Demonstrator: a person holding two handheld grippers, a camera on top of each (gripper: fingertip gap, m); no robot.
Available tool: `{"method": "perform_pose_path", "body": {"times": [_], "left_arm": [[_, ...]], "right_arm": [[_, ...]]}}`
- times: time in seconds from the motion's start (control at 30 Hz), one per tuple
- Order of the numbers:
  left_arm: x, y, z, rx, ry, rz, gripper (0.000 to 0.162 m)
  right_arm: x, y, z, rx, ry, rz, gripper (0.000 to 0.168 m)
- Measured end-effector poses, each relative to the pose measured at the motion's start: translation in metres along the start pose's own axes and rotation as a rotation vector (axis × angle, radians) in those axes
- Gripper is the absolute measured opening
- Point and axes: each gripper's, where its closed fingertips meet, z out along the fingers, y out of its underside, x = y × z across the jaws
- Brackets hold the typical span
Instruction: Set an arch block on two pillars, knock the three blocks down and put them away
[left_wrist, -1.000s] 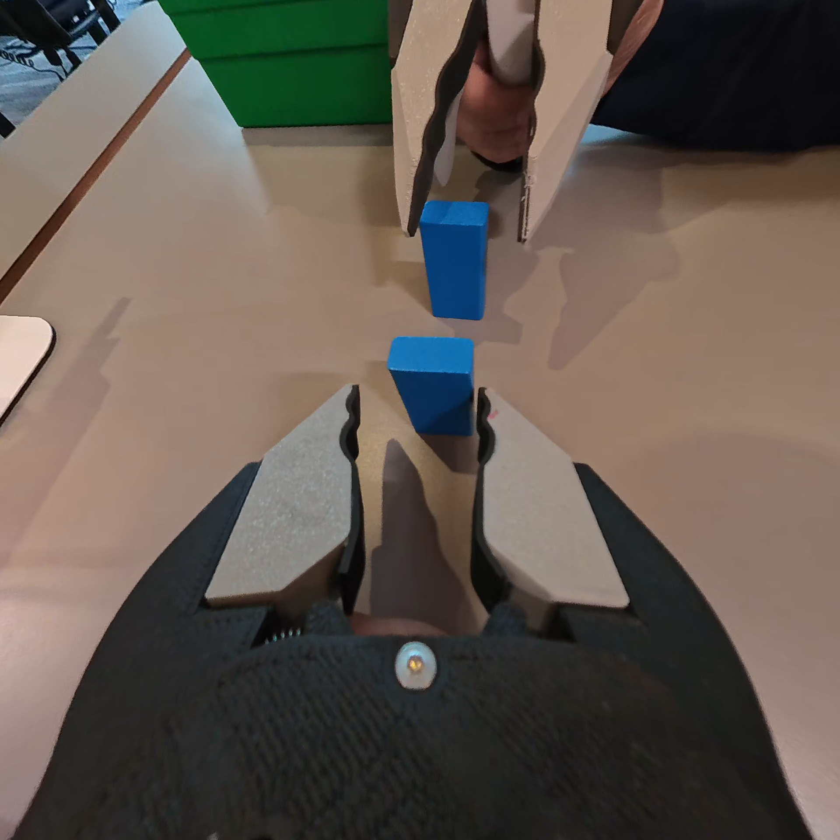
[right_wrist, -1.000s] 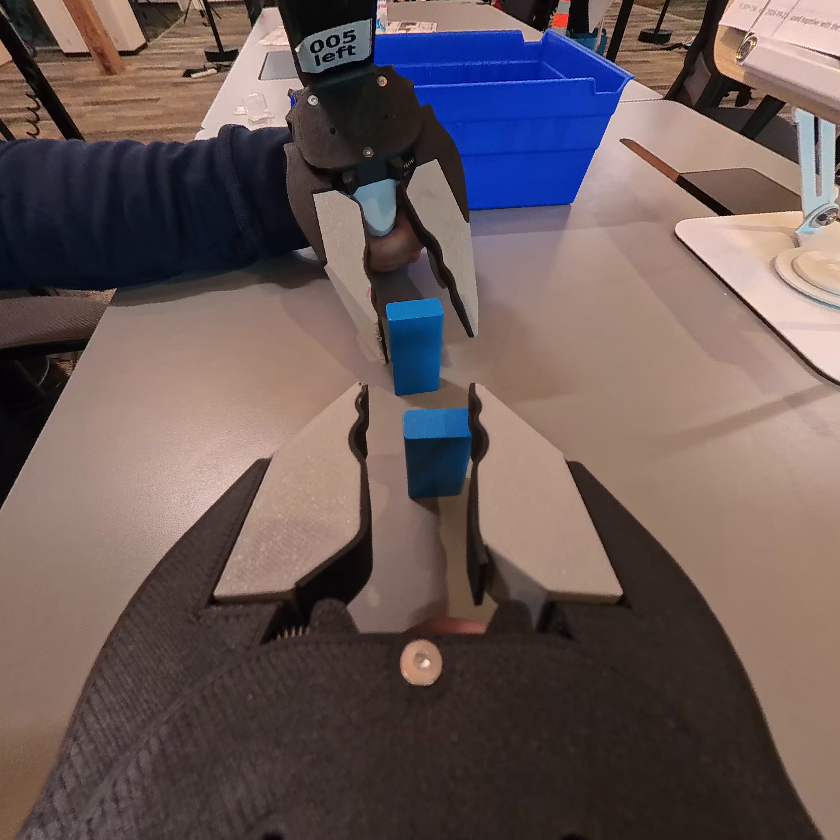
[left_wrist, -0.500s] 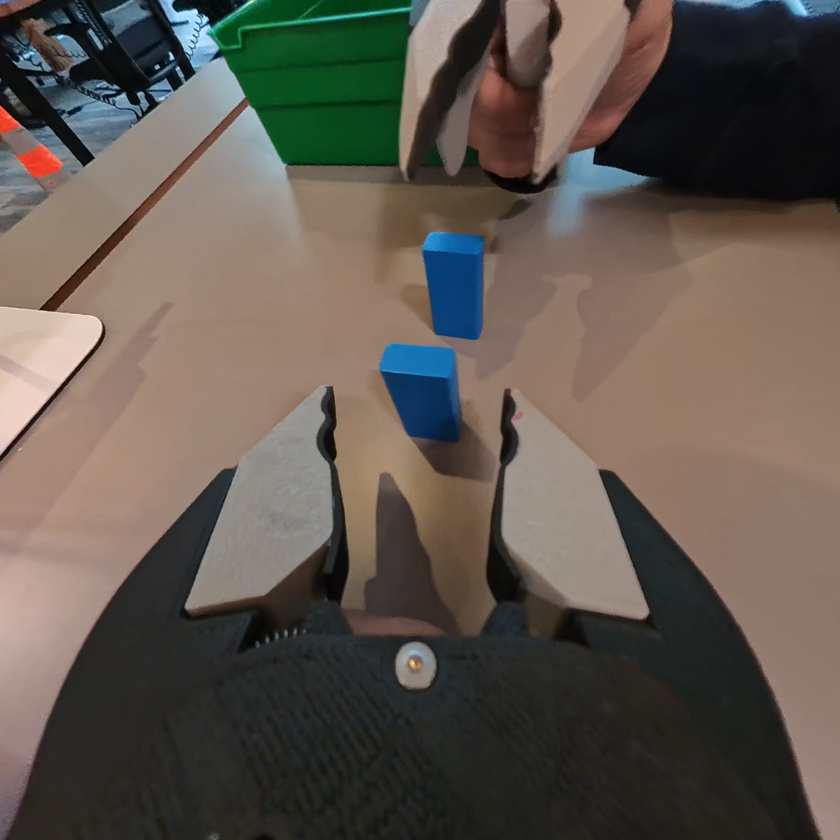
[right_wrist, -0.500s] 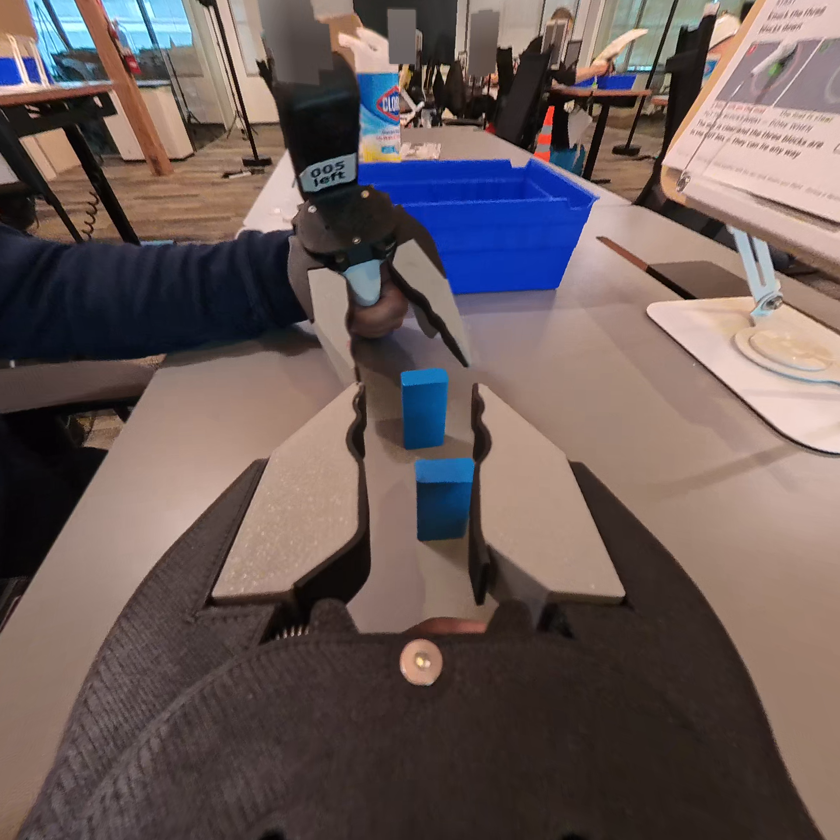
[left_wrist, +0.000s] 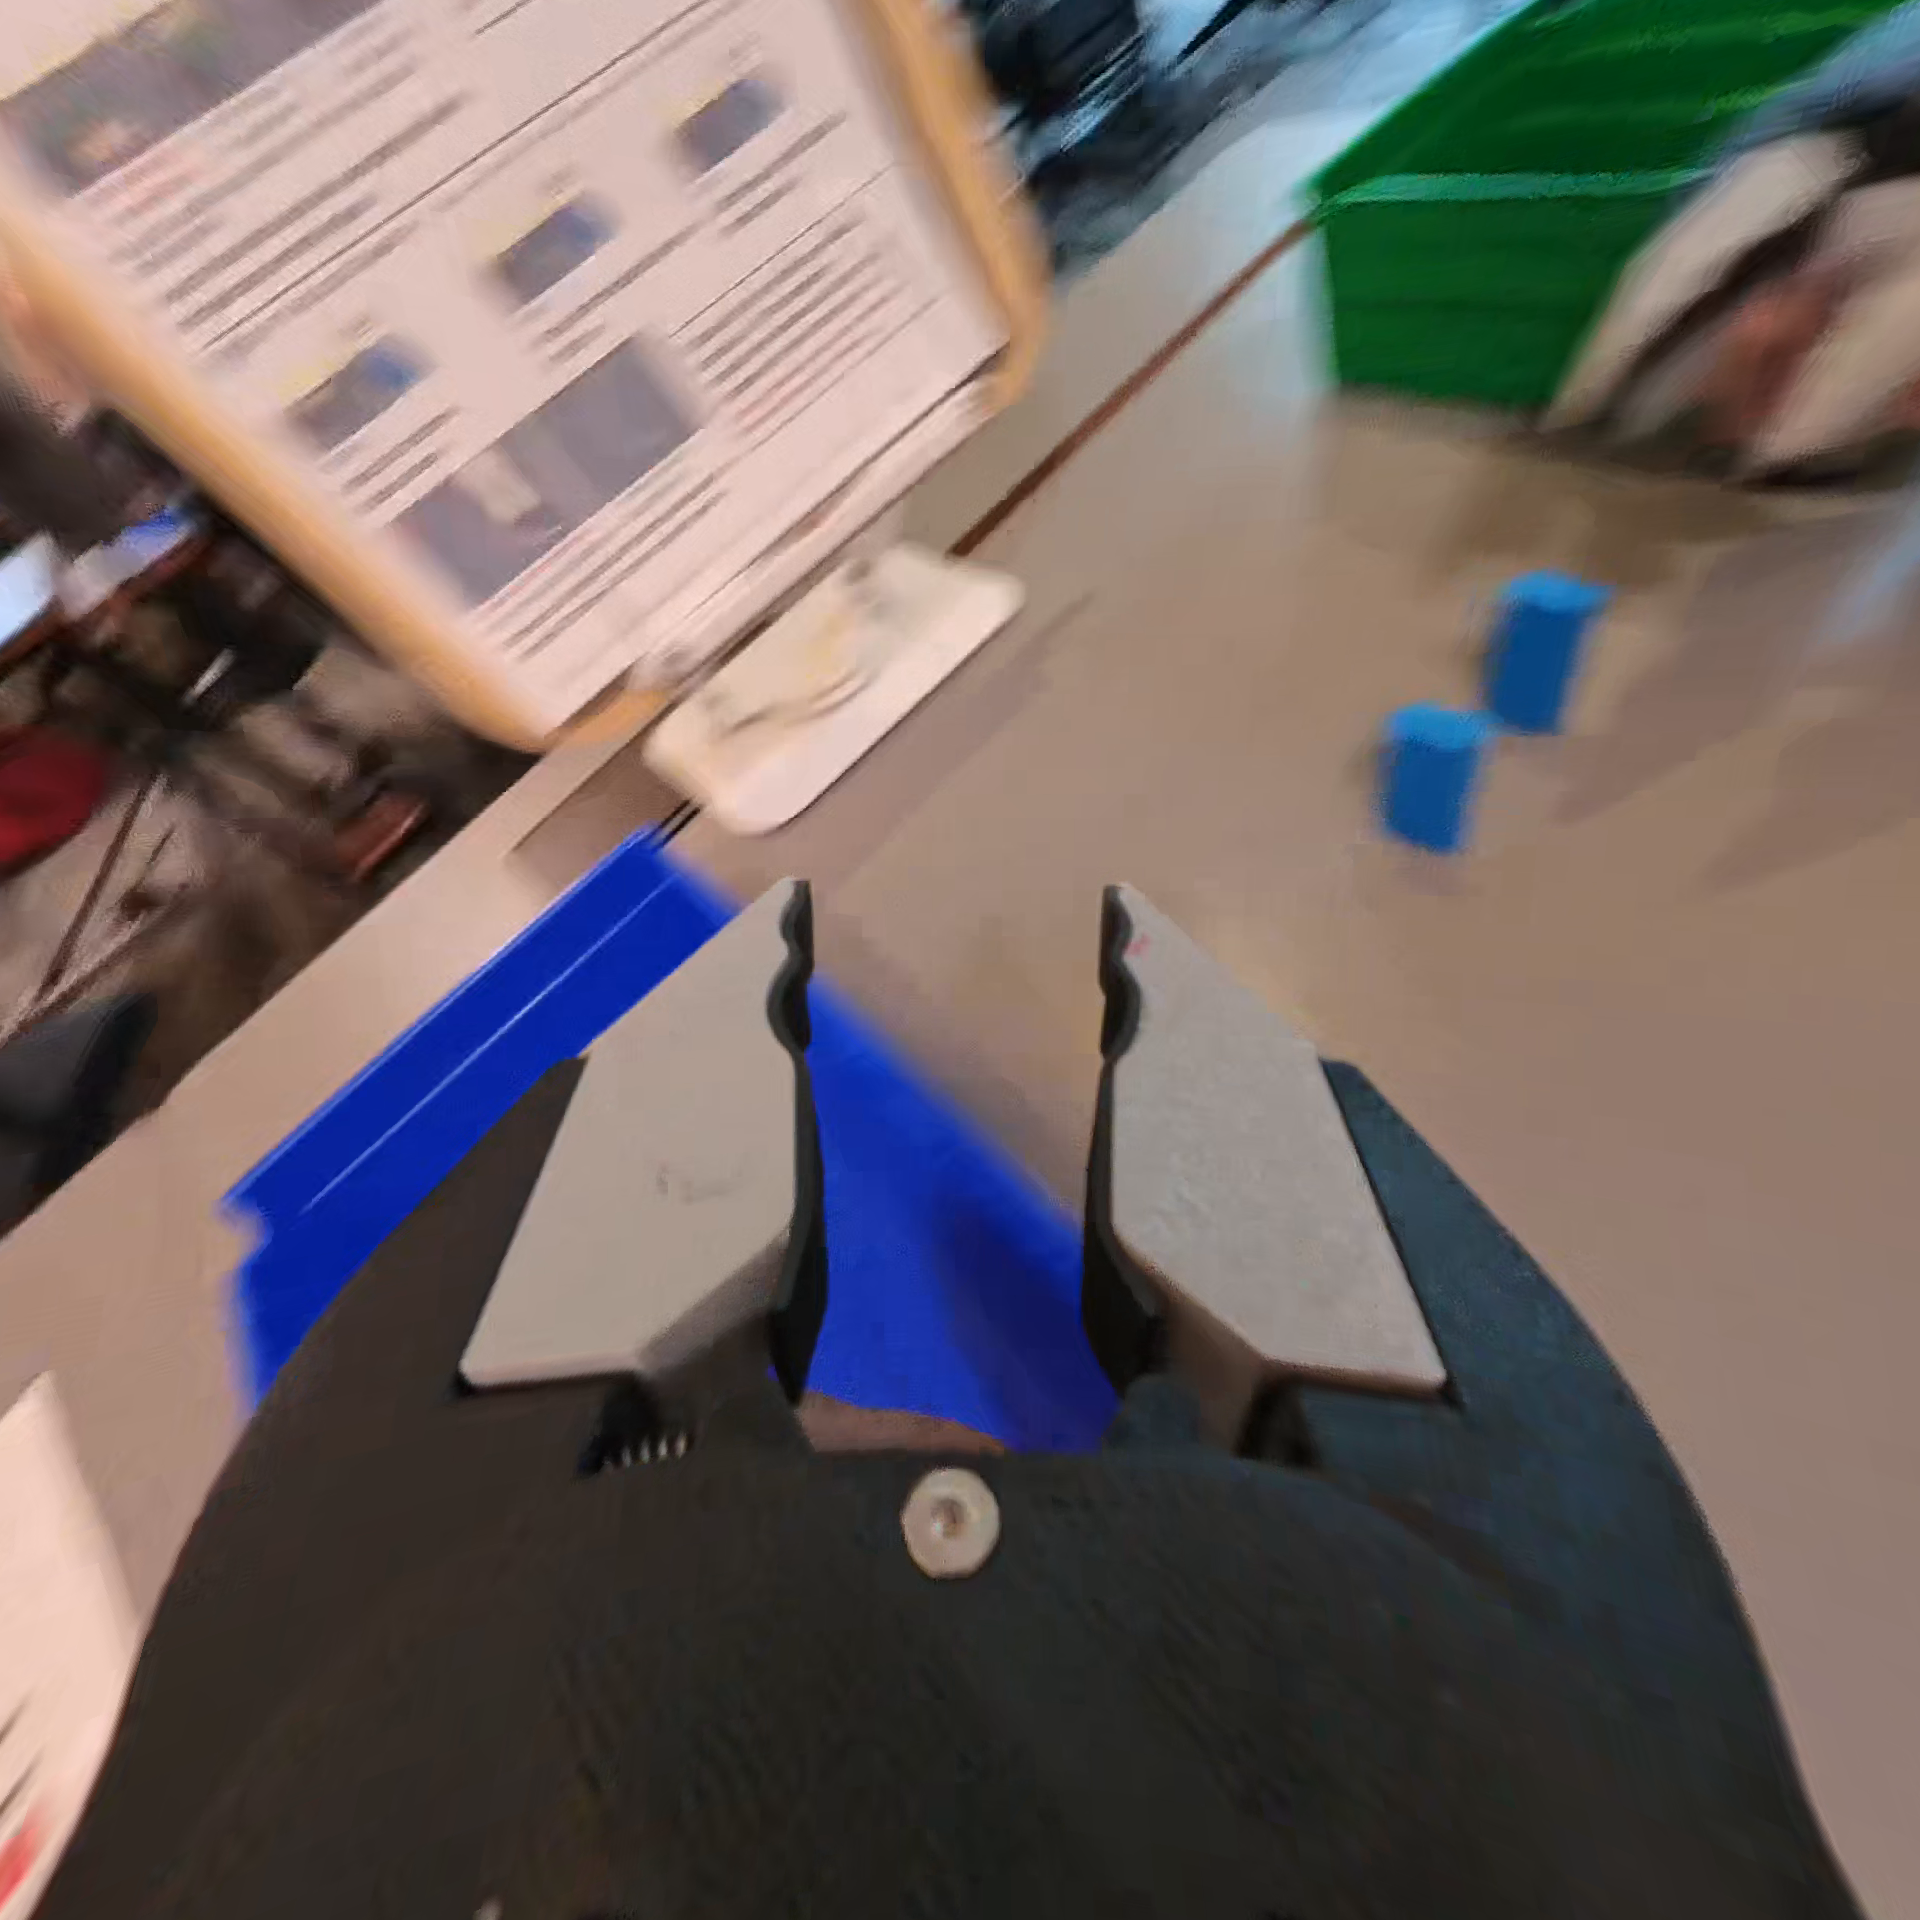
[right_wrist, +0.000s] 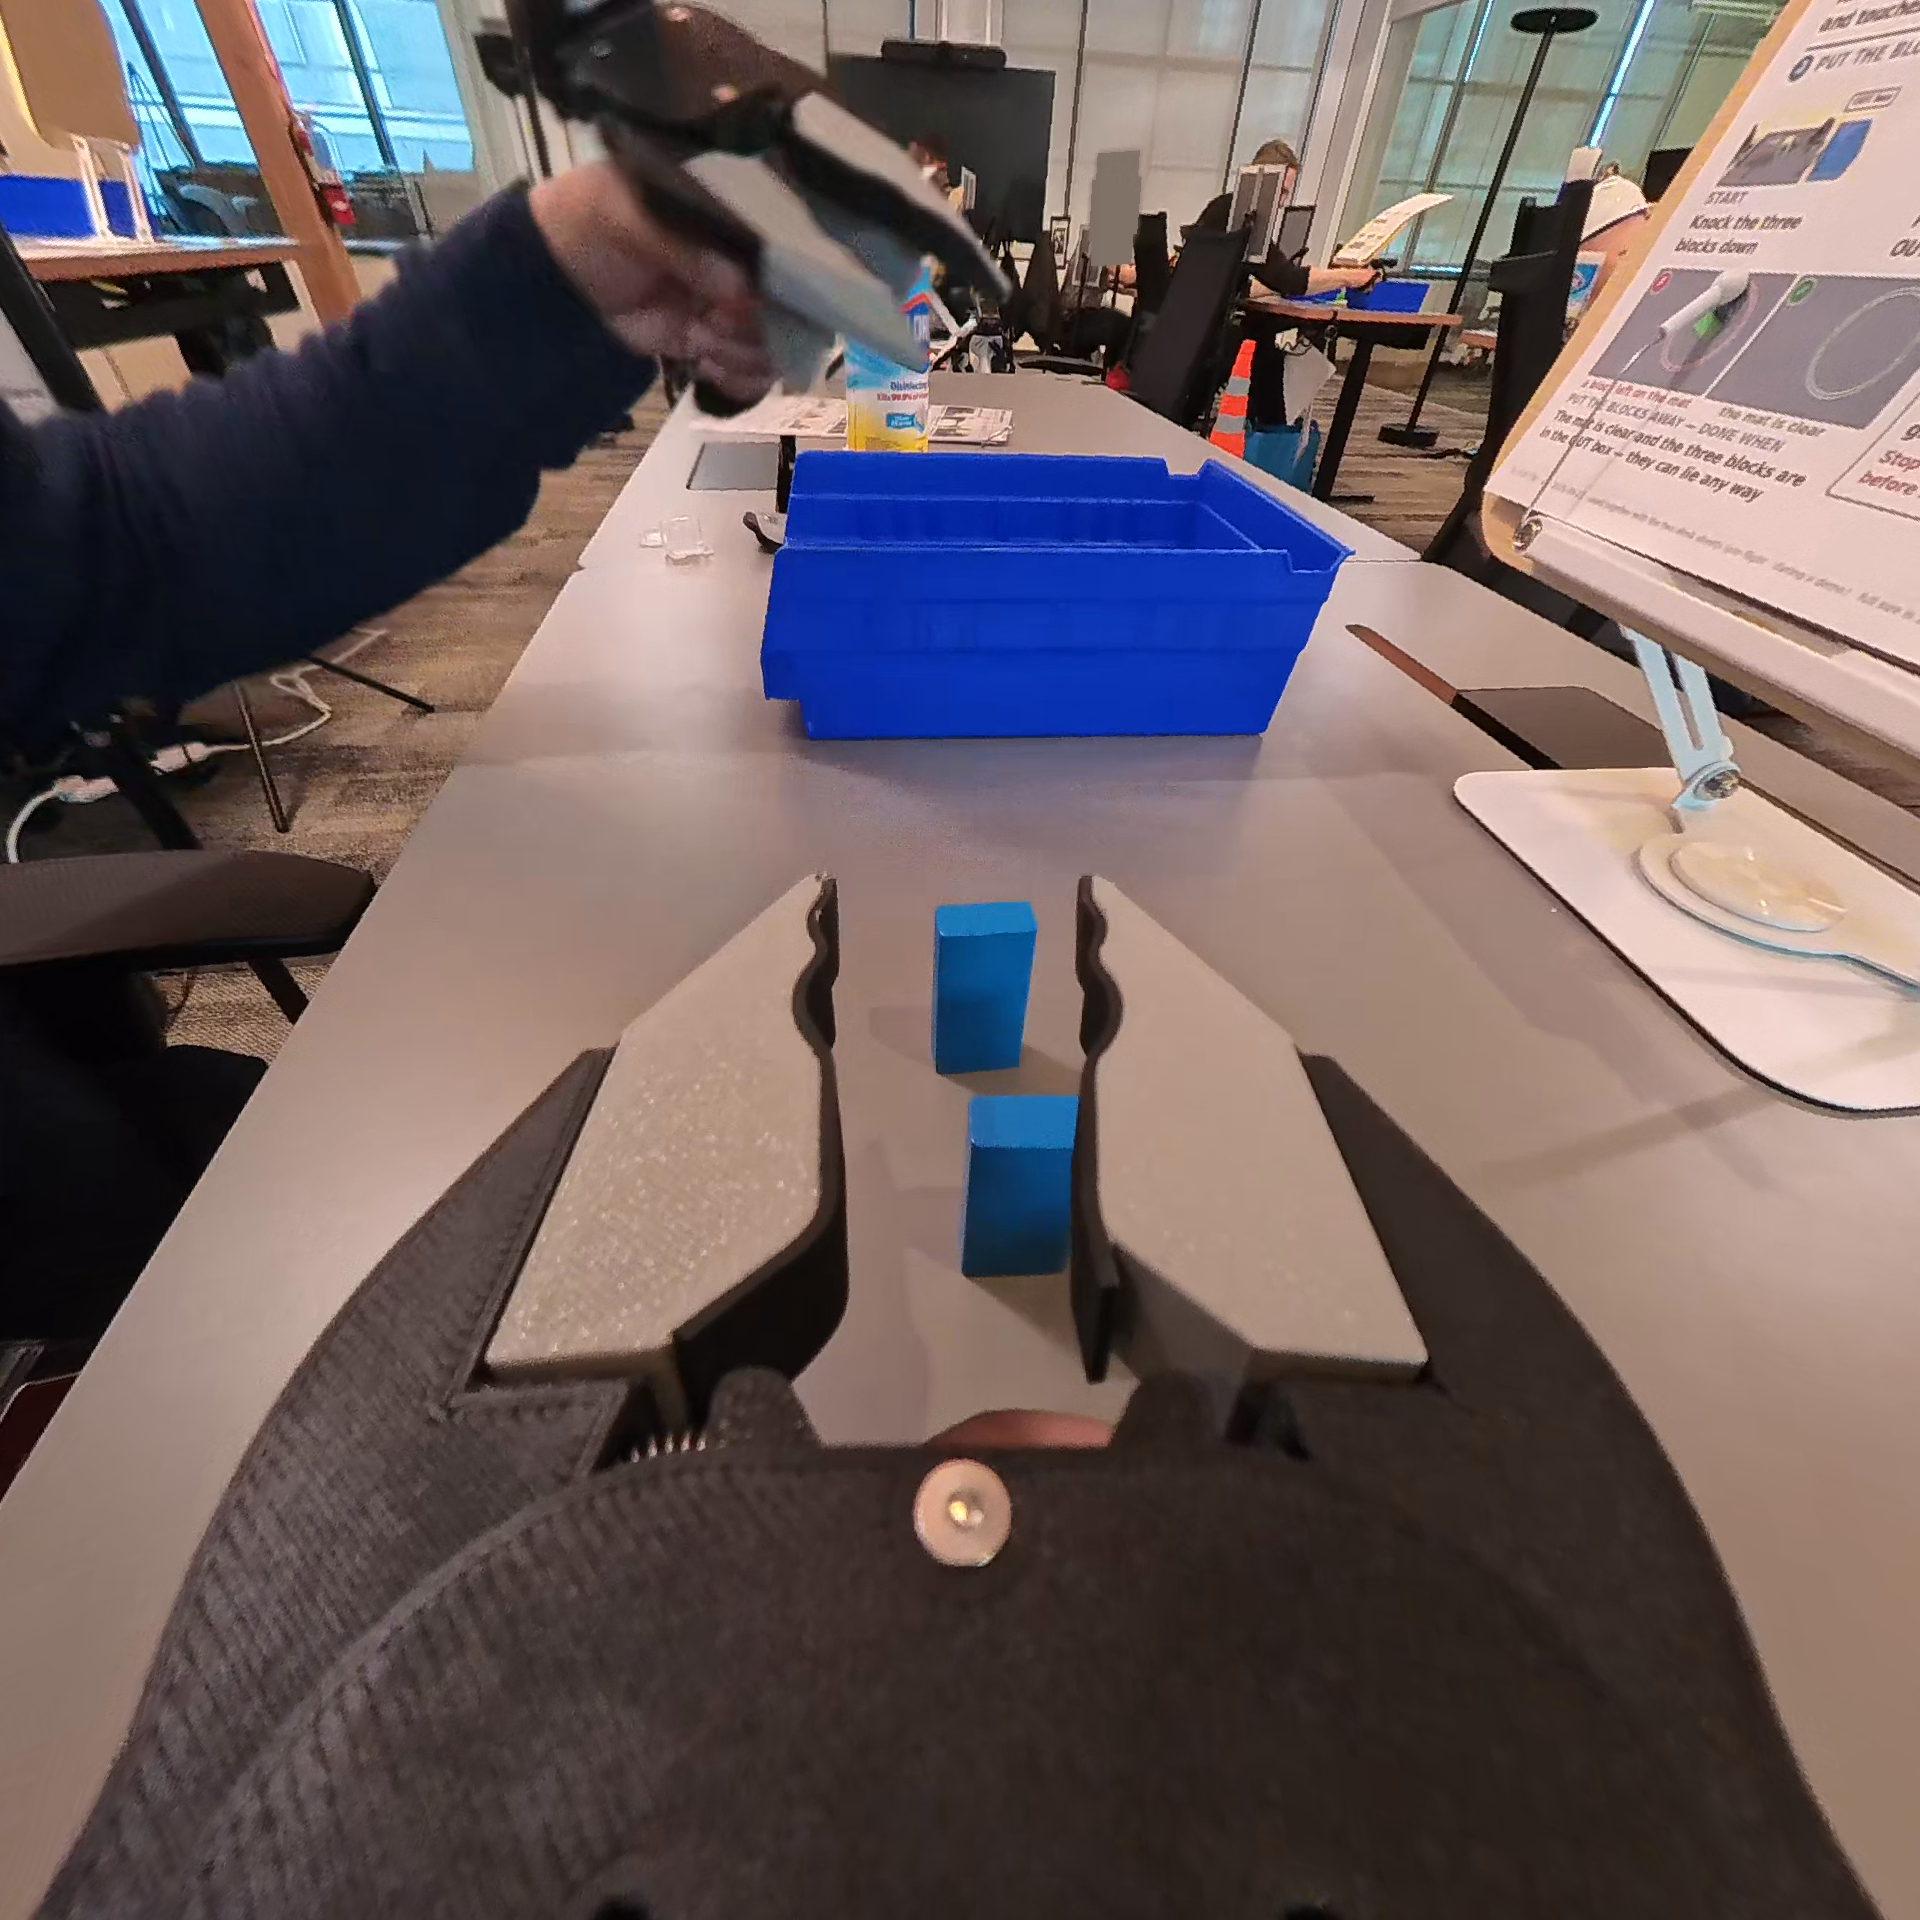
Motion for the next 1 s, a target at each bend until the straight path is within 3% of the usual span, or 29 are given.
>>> {"method": "perform_pose_path", "body": {"times": [0.13,0.3,0.43,0.5,0.63,0.83,1.0], "left_arm": [[-0.085,0.076,0.023,-0.353,-0.117,-0.284,0.056],[-0.123,0.184,0.054,-0.759,-0.248,-0.312,0.045],[-0.132,0.224,0.061,-0.901,-0.306,-0.298,0.032],[-0.136,0.227,0.062,-0.907,-0.312,-0.302,0.021],[-0.124,0.204,0.063,-0.858,-0.204,-0.302,0.011],[-0.077,0.076,0.050,-0.451,-0.003,-0.255,0.010],[0.052,-0.035,0.029,-0.125,0.513,-0.269,0.010]], "right_arm": [[0.000,0.003,0.001,-0.014,0.001,0.000,0.043],[0.001,0.003,0.000,-0.013,0.008,0.003,0.043],[0.000,0.002,0.000,-0.005,-0.001,0.006,0.043],[-0.002,0.001,0.000,-0.007,-0.006,0.003,0.043],[-0.005,-0.004,-0.001,0.008,-0.009,-0.010,0.043],[-0.015,-0.010,0.002,0.016,-0.032,-0.037,0.043],[-0.026,-0.019,0.009,0.034,-0.048,-0.061,0.044]]}}
